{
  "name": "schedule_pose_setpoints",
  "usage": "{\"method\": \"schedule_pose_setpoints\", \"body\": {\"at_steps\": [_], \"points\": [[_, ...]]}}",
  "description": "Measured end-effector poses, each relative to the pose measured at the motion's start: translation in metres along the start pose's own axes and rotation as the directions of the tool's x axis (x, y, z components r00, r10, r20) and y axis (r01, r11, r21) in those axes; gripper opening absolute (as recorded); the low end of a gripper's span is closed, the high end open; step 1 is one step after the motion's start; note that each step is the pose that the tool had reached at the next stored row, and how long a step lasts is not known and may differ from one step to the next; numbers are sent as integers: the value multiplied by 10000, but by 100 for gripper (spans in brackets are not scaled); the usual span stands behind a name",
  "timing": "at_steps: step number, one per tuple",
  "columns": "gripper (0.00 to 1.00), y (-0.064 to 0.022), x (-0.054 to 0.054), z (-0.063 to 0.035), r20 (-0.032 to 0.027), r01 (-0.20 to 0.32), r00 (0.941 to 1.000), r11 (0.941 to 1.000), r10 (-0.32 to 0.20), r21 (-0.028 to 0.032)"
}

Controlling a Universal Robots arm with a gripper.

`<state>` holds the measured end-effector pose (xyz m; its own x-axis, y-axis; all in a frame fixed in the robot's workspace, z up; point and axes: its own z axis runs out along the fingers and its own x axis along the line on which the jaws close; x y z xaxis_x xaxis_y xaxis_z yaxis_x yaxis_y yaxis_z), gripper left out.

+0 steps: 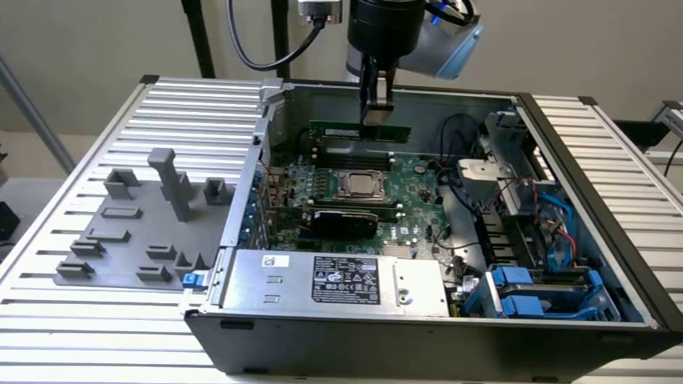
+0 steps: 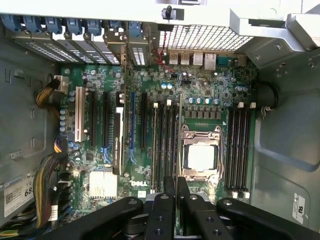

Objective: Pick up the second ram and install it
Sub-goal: 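Insert the second ram into the second slot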

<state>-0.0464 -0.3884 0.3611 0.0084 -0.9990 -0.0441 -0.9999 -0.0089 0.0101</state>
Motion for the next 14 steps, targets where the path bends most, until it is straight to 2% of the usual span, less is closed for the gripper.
{"method": "schedule_pose_setpoints", "body": {"at_steps": [8, 14], "points": [[14, 0, 0, 9, 1, 0, 10000, 10000, 0, 0], [14, -1, 5, 113, 35, 0, 10000, 10000, 0, 1]]}}
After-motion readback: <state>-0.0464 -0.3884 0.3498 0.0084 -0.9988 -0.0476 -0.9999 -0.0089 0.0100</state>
